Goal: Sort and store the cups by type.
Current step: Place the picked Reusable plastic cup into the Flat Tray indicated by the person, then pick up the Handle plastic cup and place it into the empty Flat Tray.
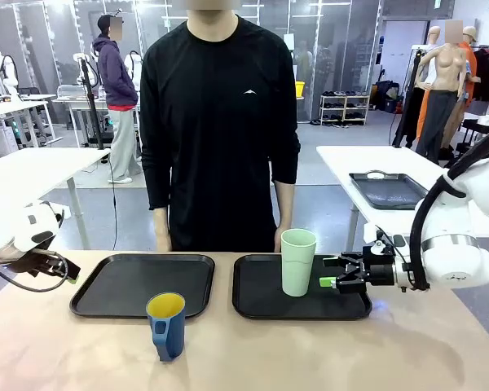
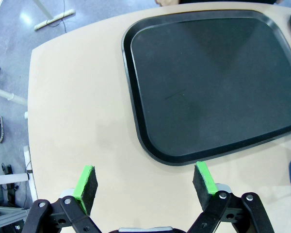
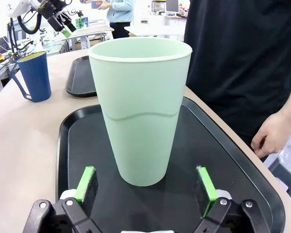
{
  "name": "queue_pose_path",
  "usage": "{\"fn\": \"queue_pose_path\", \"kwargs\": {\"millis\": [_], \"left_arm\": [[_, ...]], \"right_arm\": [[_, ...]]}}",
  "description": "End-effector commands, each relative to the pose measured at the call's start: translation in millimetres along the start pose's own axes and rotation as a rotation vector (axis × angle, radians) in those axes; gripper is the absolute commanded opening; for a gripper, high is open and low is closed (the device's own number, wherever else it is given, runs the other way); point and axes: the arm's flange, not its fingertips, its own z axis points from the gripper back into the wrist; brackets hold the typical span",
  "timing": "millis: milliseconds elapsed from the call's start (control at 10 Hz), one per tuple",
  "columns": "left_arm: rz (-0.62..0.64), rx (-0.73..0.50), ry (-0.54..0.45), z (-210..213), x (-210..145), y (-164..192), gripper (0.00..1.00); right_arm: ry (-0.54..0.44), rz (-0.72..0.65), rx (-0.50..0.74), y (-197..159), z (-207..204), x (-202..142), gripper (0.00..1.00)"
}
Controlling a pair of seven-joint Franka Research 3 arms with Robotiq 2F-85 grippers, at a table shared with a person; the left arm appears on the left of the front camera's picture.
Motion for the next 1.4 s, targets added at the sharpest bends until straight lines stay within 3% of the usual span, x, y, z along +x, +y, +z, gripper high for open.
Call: {"fn": "queue_pose_path", "kwargs": {"millis": [0, 800, 900, 1000, 1200, 1300], "left_arm": [[0.001, 0.0, -0.001, 0.1, 0.0, 0.7, 1.0], [0.001, 0.0, -0.001, 0.1, 0.0, 0.7, 1.0], [0.001, 0.0, -0.001, 0.1, 0.0, 0.7, 1.0], [0.001, 0.0, -0.001, 0.1, 0.0, 0.7, 1.0], [0.001, 0.0, -0.001, 0.1, 0.0, 0.7, 1.0], [0.001, 0.0, -0.001, 0.1, 0.0, 0.7, 1.0]], "right_arm": [[-0.002, 0.004, 0.002, -1.1, -1.4, 0.5, 1.0], [0.0, 0.0, 0.0, 0.0, 0.0, 0.0, 1.0], [0.135, 0.064, -0.069, 19.6, 11.9, 14.2, 1.0], [0.146, 0.13, -0.075, 38.5, 31.3, 34.9, 1.0], [0.395, 0.191, -0.16, 63.4, 74.0, 66.7, 1.0], [0.503, 0.236, -0.144, 75.5, 93.1, 83.0, 1.0]]}}
